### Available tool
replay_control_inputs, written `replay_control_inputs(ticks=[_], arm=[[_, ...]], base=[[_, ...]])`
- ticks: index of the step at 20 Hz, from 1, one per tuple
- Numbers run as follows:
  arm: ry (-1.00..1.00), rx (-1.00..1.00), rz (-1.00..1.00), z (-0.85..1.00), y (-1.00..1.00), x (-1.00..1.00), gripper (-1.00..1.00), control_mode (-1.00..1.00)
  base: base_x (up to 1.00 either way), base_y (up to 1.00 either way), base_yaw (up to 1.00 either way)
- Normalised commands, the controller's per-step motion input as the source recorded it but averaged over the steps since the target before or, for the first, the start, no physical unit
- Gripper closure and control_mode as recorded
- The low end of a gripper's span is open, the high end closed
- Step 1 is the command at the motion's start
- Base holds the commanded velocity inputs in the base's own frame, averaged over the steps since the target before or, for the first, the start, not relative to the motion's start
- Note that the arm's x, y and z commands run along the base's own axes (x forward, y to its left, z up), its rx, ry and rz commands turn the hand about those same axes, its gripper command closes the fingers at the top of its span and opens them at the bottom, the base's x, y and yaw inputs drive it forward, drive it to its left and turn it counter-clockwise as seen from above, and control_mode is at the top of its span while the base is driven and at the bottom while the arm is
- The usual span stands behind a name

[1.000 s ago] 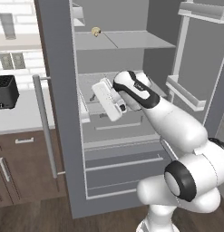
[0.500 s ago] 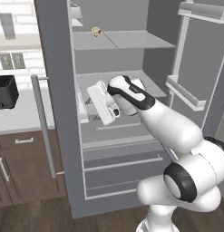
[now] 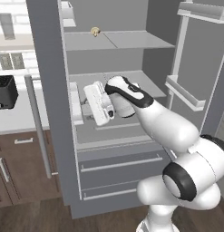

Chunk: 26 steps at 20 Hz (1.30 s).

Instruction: Take the strawberry from the fridge and place it on top of the pancake, located on the dining counter.

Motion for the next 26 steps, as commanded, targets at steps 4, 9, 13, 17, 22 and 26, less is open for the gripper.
replay_control_inputs(ticks=[4, 9, 13, 17, 22, 26], arm=[[0.04, -0.04, 0.0, 0.02, -0.11, -0.08, -1.0, -1.0], [0.01, -0.19, 0.0, 0.12, -0.55, -0.05, -1.0, -1.0], [0.04, -0.39, 0.05, -0.01, -0.61, 0.0, -1.0, -1.0], [0.0, -0.48, 0.16, -0.08, -0.76, -0.2, -1.0, -1.0], [0.0, -0.49, 0.34, 0.0, -0.91, -0.59, -1.0, -1.0], [-0.05, -0.4, 0.44, -0.06, -0.75, -0.98, -1.0, -1.0]], base=[[0.0, 0.0, 0.0], [0.0, 0.0, 0.0], [0.0, 0.0, 0.0], [0.0, 0.0, 0.0], [0.0, 0.0, 0.0], [0.0, 0.0, 0.0]])
